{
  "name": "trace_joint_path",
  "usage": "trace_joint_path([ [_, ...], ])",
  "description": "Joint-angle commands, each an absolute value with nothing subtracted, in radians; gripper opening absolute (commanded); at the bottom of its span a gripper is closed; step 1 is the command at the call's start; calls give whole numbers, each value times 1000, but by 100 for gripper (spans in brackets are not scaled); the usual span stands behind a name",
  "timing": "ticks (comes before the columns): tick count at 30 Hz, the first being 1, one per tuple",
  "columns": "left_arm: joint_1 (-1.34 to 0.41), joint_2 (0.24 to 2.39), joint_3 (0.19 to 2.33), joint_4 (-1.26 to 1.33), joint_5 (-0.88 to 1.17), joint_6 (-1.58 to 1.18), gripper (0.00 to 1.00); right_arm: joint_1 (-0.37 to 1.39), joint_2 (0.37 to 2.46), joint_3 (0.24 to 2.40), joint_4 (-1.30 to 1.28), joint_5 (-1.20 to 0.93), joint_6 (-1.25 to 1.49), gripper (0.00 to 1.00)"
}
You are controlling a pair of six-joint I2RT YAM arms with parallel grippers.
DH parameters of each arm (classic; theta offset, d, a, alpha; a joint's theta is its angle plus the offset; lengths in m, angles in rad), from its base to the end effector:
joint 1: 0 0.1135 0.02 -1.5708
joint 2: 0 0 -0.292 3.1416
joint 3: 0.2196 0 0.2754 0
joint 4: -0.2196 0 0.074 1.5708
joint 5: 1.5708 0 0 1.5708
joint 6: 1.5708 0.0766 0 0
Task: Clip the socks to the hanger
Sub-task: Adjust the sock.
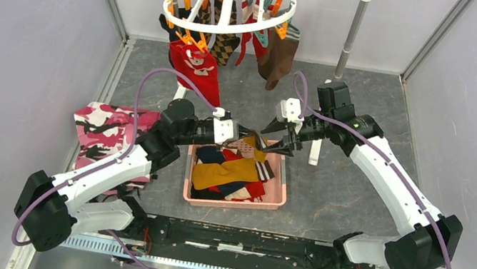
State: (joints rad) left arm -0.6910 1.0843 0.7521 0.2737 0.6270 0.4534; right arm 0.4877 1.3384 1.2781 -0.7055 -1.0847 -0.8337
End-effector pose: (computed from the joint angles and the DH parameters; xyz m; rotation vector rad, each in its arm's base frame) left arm 0.1971 -0.2213 0.3327 1.2699 1.0737 -0.6897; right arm 0.2366 0.2022 0.3652 -1.6180 1.2531 1.0315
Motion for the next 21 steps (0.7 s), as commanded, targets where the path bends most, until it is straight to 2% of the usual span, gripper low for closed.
trace_joint_path([
  [1, -681, 1084, 785, 299, 678, 394, 2, 484, 1319, 1261, -644, -1079, -781, 54],
  [3, -677, 1087, 785, 301, 687, 390, 2, 485, 1320, 1259, -637, -1086, -773, 48],
  [8, -663, 1094, 780, 311, 703, 379, 2, 480, 1322, 1259, -620, -1095, -744, 26],
  [11, -655, 1101, 778, 324, 700, 367, 3, 467, 1326, 1255, -611, -1147, -726, 2],
  [13, -645, 1107, 779, 335, 663, 345, 6, 457, 1326, 1252, -614, -1168, -724, 0],
  [16, -619, 1107, 773, 375, 530, 265, 33, 425, 1319, 1238, -604, -1169, -714, 0],
  [19, -567, 1083, 766, 413, 485, 150, 52, 369, 1309, 1222, -544, -1167, -650, 0],
  [21, -539, 1053, 759, 434, 509, 62, 60, 324, 1305, 1219, -490, -1167, -583, 0],
])
